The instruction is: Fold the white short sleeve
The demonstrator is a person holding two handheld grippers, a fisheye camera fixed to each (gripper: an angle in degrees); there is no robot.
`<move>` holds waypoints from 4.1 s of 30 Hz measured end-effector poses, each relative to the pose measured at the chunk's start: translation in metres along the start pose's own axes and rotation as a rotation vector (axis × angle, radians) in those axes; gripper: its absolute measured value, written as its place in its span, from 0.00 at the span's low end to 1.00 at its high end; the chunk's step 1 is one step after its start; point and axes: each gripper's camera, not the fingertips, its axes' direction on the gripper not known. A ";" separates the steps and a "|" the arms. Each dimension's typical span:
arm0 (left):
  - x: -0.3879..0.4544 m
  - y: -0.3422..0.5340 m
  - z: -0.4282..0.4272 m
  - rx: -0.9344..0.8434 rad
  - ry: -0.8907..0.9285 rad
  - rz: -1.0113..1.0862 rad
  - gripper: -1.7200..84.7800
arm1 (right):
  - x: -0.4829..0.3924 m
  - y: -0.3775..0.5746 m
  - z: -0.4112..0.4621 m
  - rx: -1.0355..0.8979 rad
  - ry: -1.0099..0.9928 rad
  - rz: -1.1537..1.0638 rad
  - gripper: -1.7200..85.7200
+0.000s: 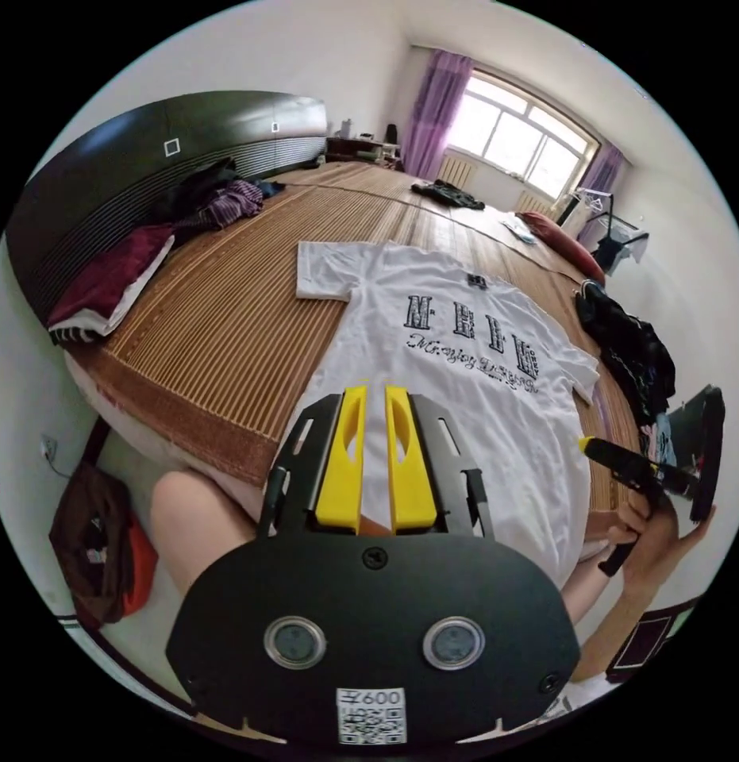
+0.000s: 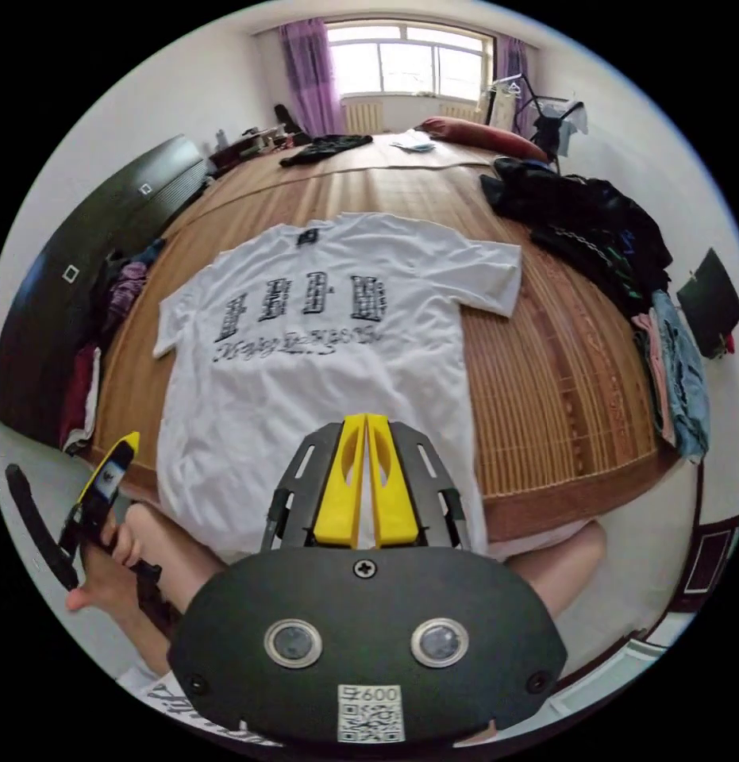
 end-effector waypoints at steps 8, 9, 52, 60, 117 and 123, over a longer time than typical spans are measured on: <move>0.044 0.041 0.046 -0.031 0.020 0.183 0.07 | -0.042 0.054 0.005 0.121 0.102 -0.098 0.01; 0.053 0.049 0.053 -0.032 0.003 0.193 0.07 | -0.046 0.062 0.006 0.131 0.124 -0.109 0.01; 0.126 0.218 0.167 0.171 -0.036 0.312 0.05 | -0.025 0.199 0.017 0.295 0.050 -0.189 0.01; 0.114 0.221 0.174 0.159 -0.031 0.314 0.04 | -0.020 0.208 0.014 0.308 0.037 -0.190 0.01; 0.030 0.155 0.096 0.059 0.129 0.355 0.04 | -0.029 0.173 0.009 0.132 0.129 -0.266 0.01; 0.039 0.155 0.064 0.067 0.165 0.499 0.03 | -0.029 0.172 -0.021 0.177 0.008 -0.341 0.01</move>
